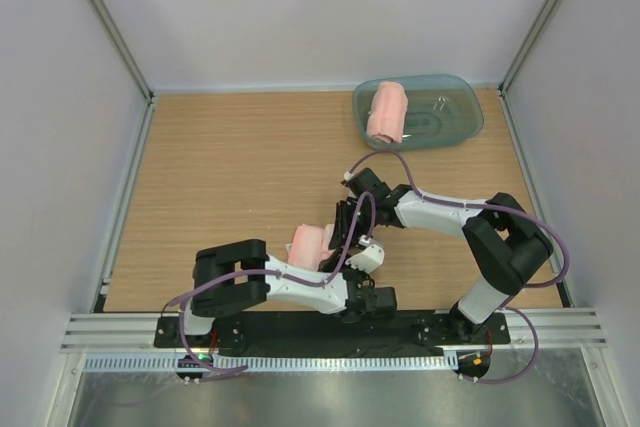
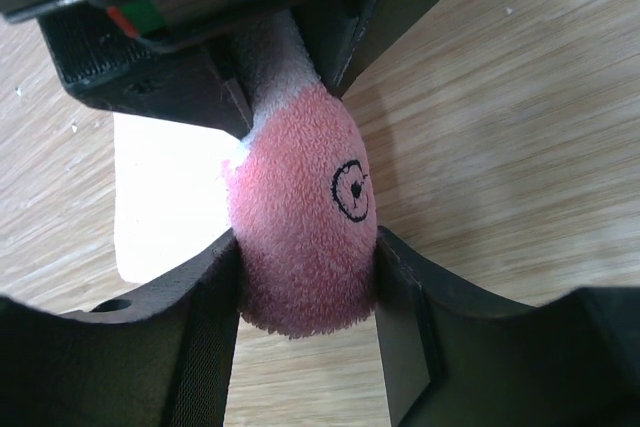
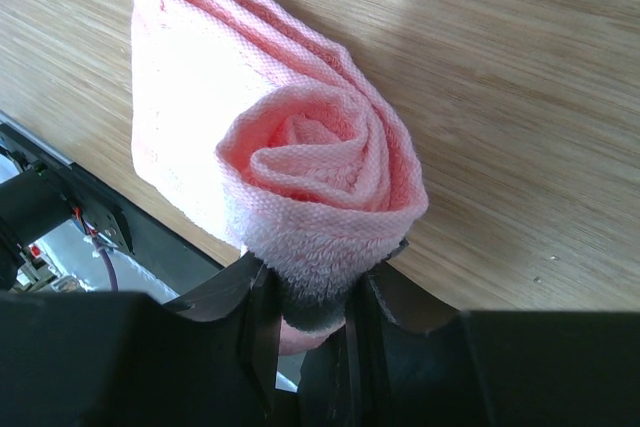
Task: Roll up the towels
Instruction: Roll the towel
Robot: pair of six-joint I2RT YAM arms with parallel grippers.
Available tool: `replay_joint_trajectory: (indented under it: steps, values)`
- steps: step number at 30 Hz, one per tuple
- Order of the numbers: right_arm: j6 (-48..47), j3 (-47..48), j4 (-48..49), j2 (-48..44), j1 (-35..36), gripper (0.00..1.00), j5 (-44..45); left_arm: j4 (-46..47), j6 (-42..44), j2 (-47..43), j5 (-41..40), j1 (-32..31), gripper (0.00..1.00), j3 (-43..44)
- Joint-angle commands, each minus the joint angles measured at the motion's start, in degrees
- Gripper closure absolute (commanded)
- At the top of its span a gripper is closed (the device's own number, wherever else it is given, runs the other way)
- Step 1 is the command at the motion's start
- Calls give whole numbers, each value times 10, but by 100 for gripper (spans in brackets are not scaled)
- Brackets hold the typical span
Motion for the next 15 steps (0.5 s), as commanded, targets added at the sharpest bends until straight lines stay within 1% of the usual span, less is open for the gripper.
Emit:
replay_joint_trajectory:
  steps: [1, 2, 3, 7, 12, 15]
  values:
    - [-3, 14, -2, -9, 3, 67, -21, -5, -30, 38, 16, 3, 47, 11]
    - [-4, 14, -1, -9, 4, 67, -21, -19, -34, 39, 1, 3, 46, 26]
    - [-4, 11, -2, -10, 4, 67, -21, -53, -40, 41, -7, 3, 46, 33]
    - [-1, 7, 1, -11, 4, 67, -27, -96, -48, 45, -33, 3, 44, 63]
    - [2, 7, 0, -19, 4, 67, -28, -86, -35, 64, -19, 3, 44, 76]
    - [5, 0, 4, -25, 5, 67, -32, -71, -42, 63, -14, 3, 48, 72]
